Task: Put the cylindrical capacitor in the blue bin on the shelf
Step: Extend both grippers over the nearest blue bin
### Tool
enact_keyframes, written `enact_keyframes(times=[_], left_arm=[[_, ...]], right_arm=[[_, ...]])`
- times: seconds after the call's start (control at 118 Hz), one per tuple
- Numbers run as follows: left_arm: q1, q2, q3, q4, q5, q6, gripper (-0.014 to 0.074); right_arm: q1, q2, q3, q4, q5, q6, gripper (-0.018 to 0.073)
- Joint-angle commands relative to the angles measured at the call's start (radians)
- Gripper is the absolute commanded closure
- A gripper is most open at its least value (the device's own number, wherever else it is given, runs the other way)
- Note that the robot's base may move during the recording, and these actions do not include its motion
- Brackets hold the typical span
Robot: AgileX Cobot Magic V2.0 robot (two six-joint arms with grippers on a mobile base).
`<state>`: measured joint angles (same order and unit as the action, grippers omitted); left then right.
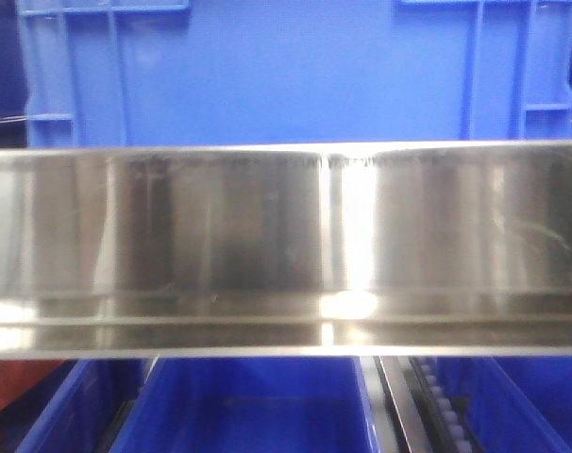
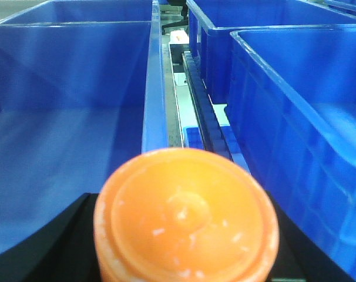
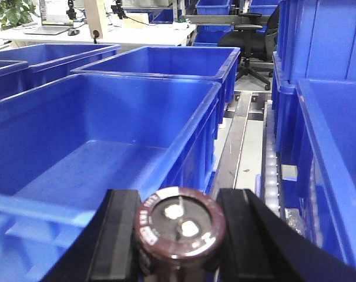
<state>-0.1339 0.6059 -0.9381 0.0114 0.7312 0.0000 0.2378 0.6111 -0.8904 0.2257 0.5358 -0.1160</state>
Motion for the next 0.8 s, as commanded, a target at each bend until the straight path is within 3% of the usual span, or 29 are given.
enact_keyframes(times=[0.0, 0.79], left_arm=[[0.000, -0.003, -0.004, -0.003, -0.022, 0.000, 0.0707], [0.000, -0.003, -0.004, -0.003, -0.022, 0.000, 0.0707]], right_arm=[[0.003, -0.005, -0.007, -0.003, -0.027, -0.004, 0.0720], [0.003, -0.005, -0.007, -0.003, -0.027, -0.004, 0.0720]])
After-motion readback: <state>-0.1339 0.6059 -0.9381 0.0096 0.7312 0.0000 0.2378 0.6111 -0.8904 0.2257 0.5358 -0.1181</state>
